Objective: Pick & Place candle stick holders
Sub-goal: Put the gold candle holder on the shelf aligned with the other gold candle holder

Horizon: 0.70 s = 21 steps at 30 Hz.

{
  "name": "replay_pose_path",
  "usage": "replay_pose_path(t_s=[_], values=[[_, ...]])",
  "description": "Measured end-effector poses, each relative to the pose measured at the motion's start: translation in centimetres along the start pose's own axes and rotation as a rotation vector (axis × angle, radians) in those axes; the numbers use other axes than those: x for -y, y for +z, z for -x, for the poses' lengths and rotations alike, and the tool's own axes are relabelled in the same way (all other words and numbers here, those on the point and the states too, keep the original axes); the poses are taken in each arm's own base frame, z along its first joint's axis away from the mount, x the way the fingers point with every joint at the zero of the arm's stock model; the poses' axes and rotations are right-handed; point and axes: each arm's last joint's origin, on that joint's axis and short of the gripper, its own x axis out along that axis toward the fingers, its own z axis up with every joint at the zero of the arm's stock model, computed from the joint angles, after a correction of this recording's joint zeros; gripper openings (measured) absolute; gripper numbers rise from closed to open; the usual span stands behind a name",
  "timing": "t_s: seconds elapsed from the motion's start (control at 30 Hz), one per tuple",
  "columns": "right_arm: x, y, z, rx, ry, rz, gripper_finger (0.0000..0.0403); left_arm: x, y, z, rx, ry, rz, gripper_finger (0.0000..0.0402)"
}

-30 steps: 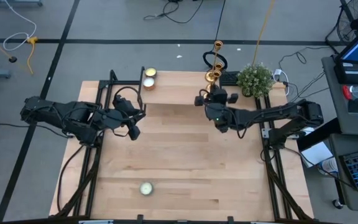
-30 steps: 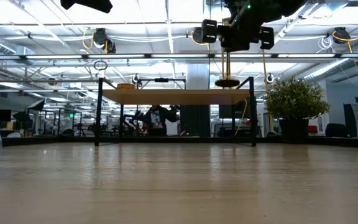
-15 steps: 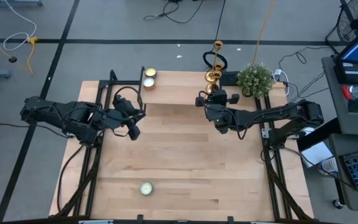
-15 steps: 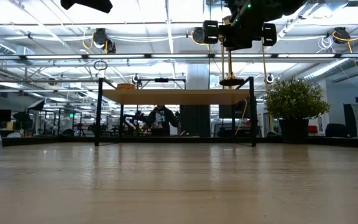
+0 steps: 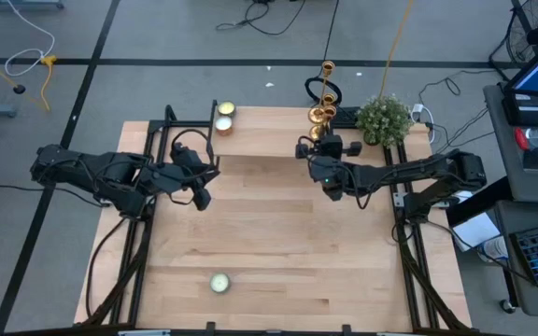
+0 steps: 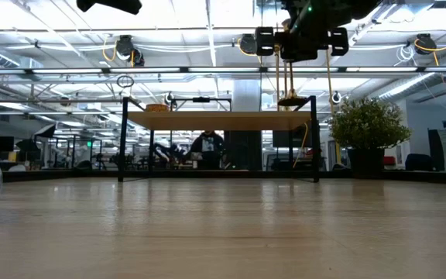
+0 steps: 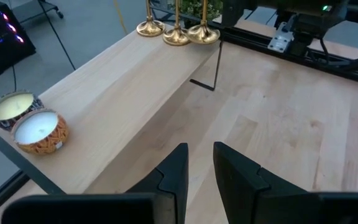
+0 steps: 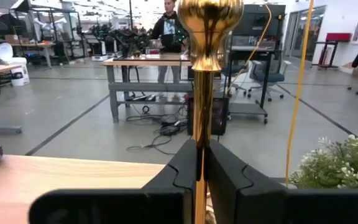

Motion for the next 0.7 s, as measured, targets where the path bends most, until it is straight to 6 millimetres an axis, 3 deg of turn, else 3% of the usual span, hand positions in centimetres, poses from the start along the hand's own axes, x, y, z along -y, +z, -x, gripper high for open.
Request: replay_pose_path(t_s=[0.7], values=[[0.27, -0.88, 0.0, -0.027, 0.022, -0.031, 0.0013, 0.09, 0.06, 0.0, 0.0, -0.019, 0.0, 0.0081]])
